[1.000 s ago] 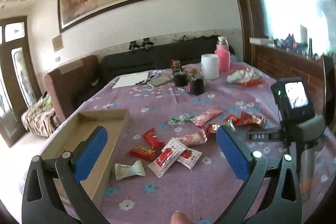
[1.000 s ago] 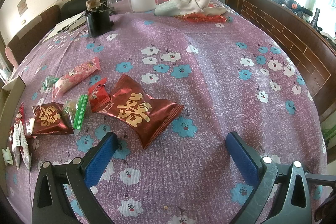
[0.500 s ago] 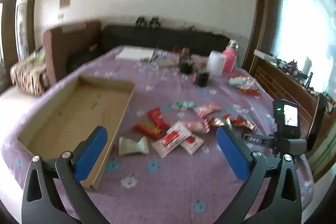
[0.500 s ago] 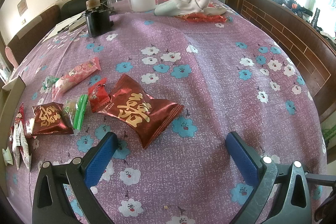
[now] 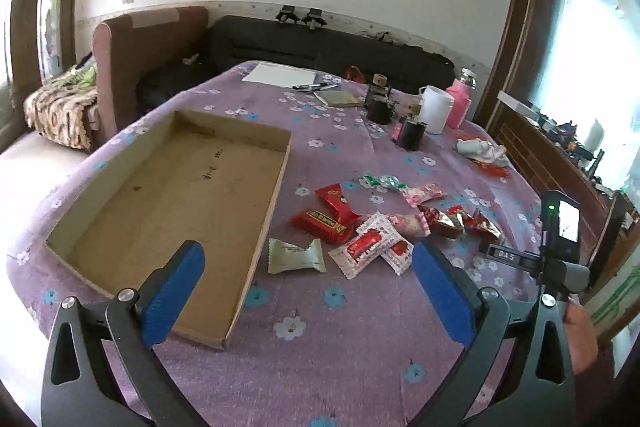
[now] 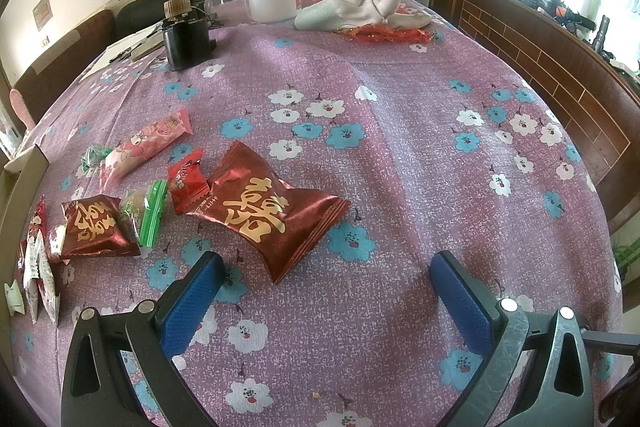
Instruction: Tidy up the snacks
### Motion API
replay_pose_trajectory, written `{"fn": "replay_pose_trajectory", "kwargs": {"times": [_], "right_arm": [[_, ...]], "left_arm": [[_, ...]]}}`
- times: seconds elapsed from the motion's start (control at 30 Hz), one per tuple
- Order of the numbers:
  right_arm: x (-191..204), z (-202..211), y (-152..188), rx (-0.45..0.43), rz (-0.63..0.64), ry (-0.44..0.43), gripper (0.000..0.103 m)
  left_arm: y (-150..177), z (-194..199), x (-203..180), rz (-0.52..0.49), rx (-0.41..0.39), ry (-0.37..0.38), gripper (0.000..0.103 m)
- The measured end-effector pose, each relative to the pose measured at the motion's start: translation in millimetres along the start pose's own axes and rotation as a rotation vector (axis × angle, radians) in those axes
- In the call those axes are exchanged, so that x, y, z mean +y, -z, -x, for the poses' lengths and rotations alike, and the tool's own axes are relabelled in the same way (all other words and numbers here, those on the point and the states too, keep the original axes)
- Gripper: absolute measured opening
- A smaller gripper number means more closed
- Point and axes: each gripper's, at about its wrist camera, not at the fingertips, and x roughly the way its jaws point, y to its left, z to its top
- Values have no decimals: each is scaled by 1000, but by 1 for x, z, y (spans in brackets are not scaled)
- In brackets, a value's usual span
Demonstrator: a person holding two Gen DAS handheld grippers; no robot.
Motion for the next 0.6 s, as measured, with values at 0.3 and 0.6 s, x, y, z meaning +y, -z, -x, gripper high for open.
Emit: {"fn": "replay_pose_trajectory", "kwargs": {"times": [0.3, 0.6], "right_arm": [[2, 0, 3, 68, 10, -26, 103], [20, 26, 12, -6, 92, 10, 92]], "left_arm": [[-6, 13, 20, 2, -42, 26, 103], [-19, 42, 46, -8, -154, -35, 103]]}}
